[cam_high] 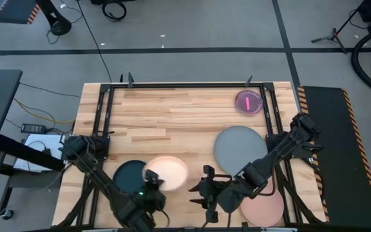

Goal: Stack plastic plates
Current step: Stack the left orange plate on top of the left stacked plates

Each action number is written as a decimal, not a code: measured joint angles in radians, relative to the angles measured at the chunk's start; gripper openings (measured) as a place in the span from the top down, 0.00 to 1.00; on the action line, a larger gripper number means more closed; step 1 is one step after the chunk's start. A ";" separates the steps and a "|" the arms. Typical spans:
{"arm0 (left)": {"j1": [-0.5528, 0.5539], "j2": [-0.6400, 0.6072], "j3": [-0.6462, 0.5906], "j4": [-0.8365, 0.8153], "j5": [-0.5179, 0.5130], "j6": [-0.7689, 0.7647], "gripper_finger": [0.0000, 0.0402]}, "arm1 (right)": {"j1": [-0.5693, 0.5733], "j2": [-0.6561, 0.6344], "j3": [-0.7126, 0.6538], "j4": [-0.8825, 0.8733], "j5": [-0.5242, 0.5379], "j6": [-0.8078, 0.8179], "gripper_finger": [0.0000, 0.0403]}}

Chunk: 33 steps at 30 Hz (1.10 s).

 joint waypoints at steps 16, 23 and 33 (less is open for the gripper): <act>-0.138 0.008 -0.030 -0.335 0.236 -0.634 0.88 | -0.003 0.004 -0.130 0.032 0.057 0.057 0.60; -0.151 0.008 -0.030 -0.337 0.323 -0.653 0.86 | -0.004 0.004 -0.153 0.039 0.044 0.055 0.60; -0.138 0.007 -0.250 -0.257 0.458 -0.674 0.86 | 0.000 0.004 -0.181 0.068 0.043 0.058 0.60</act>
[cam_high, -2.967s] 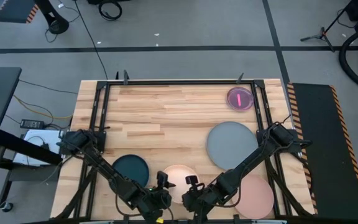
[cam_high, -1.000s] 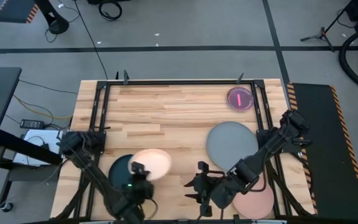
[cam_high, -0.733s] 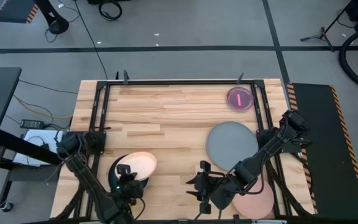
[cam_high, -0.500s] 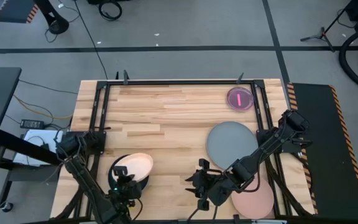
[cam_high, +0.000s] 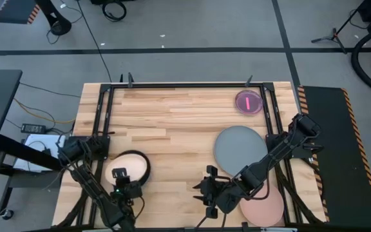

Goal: Stack plastic plates
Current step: Stack the left orange plate on top of the left stacked plates

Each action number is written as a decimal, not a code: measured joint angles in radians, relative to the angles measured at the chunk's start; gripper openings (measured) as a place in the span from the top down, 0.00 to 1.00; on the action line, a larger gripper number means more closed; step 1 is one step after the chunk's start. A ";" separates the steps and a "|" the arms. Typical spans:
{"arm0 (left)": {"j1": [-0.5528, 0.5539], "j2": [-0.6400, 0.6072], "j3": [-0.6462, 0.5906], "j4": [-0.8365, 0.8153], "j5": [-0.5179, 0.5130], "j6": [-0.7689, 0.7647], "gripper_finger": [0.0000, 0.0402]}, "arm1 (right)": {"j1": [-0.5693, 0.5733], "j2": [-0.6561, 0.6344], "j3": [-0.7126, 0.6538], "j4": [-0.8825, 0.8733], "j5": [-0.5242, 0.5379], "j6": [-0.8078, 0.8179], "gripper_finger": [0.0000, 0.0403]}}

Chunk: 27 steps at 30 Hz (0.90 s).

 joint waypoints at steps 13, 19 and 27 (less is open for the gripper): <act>-0.005 0.000 -0.045 0.147 -0.088 0.004 0.67 | -0.024 0.000 -0.006 0.062 -0.002 -0.098 0.60; -0.012 0.000 -0.044 0.192 -0.066 0.030 0.62 | -0.047 0.000 -0.006 0.102 -0.050 -0.131 0.60; -0.042 -0.043 -0.039 0.198 -0.016 0.002 0.61 | -0.056 0.000 -0.006 0.101 -0.105 -0.101 0.60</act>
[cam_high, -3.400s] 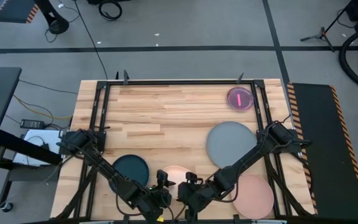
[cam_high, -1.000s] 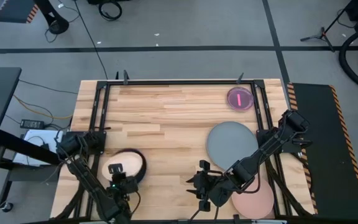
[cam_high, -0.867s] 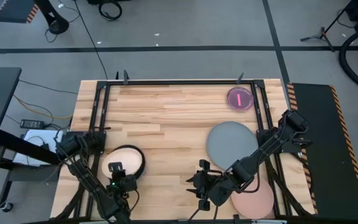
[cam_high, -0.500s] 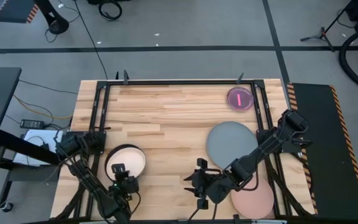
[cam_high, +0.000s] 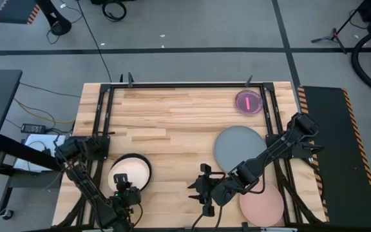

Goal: Stack plastic plates
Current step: Stack the left orange plate on top of the left stacked plates, then stack the left stacked plates on top of the orange plate

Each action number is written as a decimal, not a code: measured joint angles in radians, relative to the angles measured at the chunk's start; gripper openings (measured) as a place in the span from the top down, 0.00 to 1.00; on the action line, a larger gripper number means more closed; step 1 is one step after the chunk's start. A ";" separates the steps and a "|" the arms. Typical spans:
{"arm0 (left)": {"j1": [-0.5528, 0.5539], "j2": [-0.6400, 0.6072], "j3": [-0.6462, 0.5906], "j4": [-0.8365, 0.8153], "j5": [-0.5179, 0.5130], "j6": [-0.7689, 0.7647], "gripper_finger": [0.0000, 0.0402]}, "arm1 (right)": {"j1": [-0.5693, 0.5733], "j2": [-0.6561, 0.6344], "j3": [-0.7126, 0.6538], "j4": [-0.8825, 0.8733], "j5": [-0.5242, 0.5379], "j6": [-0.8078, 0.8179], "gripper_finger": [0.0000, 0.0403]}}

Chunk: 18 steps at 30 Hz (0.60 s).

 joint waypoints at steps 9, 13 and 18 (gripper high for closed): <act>-0.005 -0.152 0.000 0.090 -0.055 -0.054 0.46 | -0.014 0.000 0.000 0.000 0.004 0.046 0.60; -0.009 -0.161 -0.001 0.099 -0.062 -0.059 0.39 | -0.010 0.000 0.000 0.000 0.003 0.046 0.60; -0.016 -0.160 -0.001 0.133 -0.052 -0.061 0.36 | 0.013 0.000 0.000 0.000 0.004 0.026 0.60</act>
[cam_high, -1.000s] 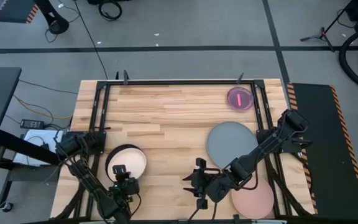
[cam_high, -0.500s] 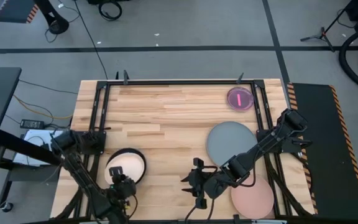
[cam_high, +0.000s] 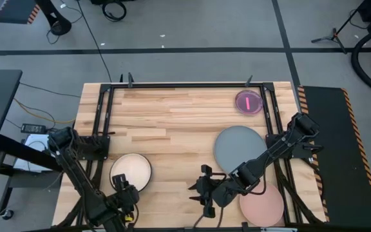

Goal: Stack plastic plates
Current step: Stack the left stacked plates on top of the orange plate

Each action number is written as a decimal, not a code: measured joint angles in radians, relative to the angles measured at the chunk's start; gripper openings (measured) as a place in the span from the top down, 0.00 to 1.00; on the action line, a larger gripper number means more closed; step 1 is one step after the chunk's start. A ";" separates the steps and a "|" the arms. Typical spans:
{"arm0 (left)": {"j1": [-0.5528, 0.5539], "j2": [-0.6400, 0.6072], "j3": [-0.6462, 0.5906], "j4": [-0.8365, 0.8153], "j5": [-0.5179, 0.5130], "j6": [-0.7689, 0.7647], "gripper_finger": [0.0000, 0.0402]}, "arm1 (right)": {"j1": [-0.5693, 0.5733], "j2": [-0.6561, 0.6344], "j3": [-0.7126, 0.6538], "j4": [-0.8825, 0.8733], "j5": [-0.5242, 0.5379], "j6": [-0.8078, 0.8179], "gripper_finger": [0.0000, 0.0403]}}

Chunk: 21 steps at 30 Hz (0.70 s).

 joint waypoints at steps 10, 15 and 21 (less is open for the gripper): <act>-0.001 0.077 0.000 -0.057 0.015 0.017 0.36 | 0.041 0.000 0.000 0.006 0.031 -0.017 0.60; 0.008 0.125 -0.001 -0.013 0.030 0.057 0.36 | 0.057 0.000 0.000 0.006 0.035 -0.007 0.60; 0.008 0.130 -0.001 -0.003 0.031 0.054 0.36 | 0.062 0.000 0.000 0.006 0.049 -0.007 0.60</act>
